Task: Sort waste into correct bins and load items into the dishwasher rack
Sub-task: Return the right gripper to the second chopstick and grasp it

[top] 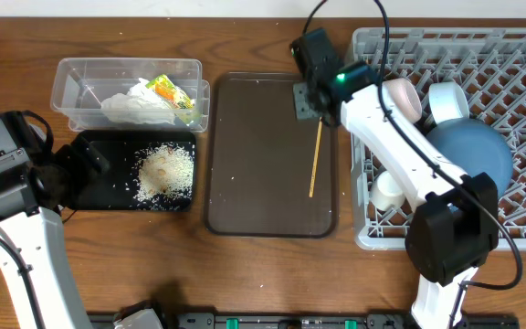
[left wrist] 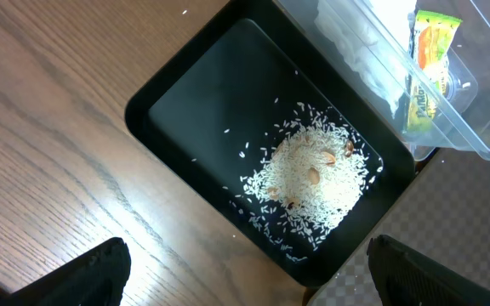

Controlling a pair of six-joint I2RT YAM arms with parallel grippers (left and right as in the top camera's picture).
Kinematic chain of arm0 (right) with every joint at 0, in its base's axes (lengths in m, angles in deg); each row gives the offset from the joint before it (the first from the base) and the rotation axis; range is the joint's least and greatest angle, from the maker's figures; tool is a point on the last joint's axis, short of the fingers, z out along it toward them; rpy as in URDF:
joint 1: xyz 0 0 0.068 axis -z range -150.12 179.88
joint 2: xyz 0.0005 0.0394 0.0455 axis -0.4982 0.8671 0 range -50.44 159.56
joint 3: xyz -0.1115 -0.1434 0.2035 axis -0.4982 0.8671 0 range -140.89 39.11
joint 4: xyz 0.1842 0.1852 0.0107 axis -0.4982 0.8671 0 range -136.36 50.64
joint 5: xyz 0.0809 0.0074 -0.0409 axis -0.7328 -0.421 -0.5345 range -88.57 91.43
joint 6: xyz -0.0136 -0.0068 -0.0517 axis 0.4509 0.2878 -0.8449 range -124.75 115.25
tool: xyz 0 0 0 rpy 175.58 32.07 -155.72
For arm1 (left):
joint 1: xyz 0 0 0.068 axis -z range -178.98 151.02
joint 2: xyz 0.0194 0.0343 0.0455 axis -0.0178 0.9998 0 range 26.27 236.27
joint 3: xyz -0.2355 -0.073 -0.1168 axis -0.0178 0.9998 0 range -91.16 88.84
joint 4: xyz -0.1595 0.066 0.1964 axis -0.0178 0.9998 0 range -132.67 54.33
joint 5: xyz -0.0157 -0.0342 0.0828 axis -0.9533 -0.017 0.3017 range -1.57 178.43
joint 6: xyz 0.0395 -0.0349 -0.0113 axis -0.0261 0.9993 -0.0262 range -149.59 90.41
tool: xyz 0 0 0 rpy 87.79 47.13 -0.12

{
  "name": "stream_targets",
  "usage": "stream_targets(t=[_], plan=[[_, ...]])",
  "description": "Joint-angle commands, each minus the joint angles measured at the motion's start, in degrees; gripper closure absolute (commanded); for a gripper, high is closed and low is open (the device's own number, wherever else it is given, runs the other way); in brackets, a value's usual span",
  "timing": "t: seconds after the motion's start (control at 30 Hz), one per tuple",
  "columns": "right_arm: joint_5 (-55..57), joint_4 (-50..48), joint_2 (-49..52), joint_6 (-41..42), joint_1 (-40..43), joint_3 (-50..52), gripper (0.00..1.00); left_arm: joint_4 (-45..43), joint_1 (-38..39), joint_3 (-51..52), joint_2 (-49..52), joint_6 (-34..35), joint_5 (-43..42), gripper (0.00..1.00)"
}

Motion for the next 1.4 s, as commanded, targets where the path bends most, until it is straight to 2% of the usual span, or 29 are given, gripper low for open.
stream_targets(t=[0.0,0.23,0.47,0.7,0.93,1.1,1.2,1.3,1.37], plan=[[-0.7,-0.2,-0.7,8.5,-0.2,4.3,0.65,0.2,-0.2,-0.8,0.2,-0.1,0.9,0.08],[-6.1,-2.0,-0.7,9.6,-0.5,10.7,0.66,0.2,-0.2,-0.8,0.2,-0.1,0.9,0.08],[-6.4,-1.7,-0.7,12.2,-0.8,14.1,0.67,0.2,-0.2,-0.8,0.2,-0.1,0.9,0.08],[-8.8,-1.5,0.9,12.2,-0.8,14.7,0.73,0.2,-0.2,-0.8,0.2,-0.1,0.9,0.08],[-11.5,-1.6,7.4,12.0,-1.1,14.6,0.73,0.2,-0.2,-0.8,0.2,-0.1,0.9,0.08],[-11.7,-1.6,7.6,12.0,-1.0,14.3,0.75,0.2,-0.2,-0.8,0.2,-0.1,0.9,0.08],[-11.7,-1.8,7.6,12.0,-1.0,14.3,0.82,0.2,-0.2,-0.8,0.2,-0.1,0.9,0.08],[-11.7,-1.8,7.6,12.0,-1.0,14.3,0.99,0.2,-0.2,-0.8,0.2,-0.1,0.9,0.08],[-11.7,-1.7,7.6,12.0,-1.0,14.0,0.99,0.2,-0.2,-0.8,0.2,-0.1,0.9,0.08]])
